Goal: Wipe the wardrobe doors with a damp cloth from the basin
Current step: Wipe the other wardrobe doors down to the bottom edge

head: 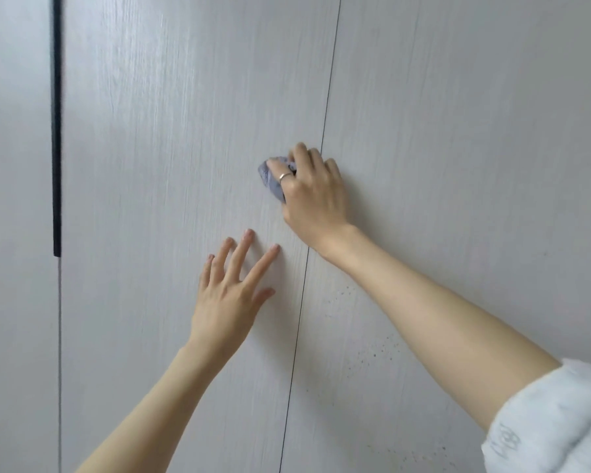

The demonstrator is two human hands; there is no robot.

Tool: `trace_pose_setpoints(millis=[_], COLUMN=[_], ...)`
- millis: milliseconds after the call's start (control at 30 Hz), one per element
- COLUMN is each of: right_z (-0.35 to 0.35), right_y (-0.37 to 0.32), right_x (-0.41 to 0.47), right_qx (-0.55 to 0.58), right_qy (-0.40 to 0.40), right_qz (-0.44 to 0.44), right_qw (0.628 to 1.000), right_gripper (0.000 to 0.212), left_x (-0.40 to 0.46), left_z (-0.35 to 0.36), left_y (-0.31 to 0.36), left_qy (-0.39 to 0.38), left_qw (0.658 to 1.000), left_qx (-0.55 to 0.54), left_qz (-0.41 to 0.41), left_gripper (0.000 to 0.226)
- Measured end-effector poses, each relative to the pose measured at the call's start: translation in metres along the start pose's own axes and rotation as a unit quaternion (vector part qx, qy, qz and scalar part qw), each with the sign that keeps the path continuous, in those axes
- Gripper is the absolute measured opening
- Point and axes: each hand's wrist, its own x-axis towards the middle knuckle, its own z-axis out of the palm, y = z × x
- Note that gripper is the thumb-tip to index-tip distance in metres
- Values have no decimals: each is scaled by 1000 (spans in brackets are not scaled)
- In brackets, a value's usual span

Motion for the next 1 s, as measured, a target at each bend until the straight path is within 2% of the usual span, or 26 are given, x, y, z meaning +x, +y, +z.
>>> trace_pose_setpoints(millis=[133, 200, 267, 333, 400, 533, 633, 700, 767, 833, 900, 1000], right_z=[7, 5, 0, -3, -8, -21, -18, -13, -8, -7, -8, -13], right_y=[-19, -19, -13, -5, 3, 20, 19, 13, 11, 12, 16, 28], right_x=[-70, -99, -113, -108, -92, -52, -52, -76, -116, -156, -178, -160], right_qx=[39, 55, 9, -27, -16, 38, 24, 39, 44, 16, -3, -19], right_qy=[-7, -37, -91, -106, -76, -3, 5, 13, -5, -56, -101, -76], right_qz=[-140, -205, -254, -283, -228, -45, 4, -18, -93, -192, -252, -246], right_qw=[989, 976, 963, 953, 970, 998, 1000, 999, 995, 980, 962, 966], right_gripper=[27, 54, 41, 40, 37, 42, 35, 27, 23, 23, 23, 18], left_x=[-25, -36, -44, -46, -44, -27, -18, -16, -15, -14, -16, -19], left_z=[4, 6, 5, 5, 5, 4, 9, 14, 18, 18, 18, 18], left_y=[-18, -23, -25, -24, -20, -6, 4, 4, 4, 4, 8, 12], left_qy=[-10, -11, -11, 0, 8, 20, -16, -47, -61, -62, -67, -74], left_qw=[1000, 1000, 1000, 999, 999, 999, 999, 998, 997, 997, 997, 996], left_qx=[4, 2, -16, -42, -49, -46, -45, -39, -42, -39, -32, -33], left_qz=[13, 28, 23, 3, -3, -3, 6, -4, -15, -16, -21, -34], left_gripper=[60, 47, 38, 36, 40, 62, 84, 95, 98, 96, 96, 95])
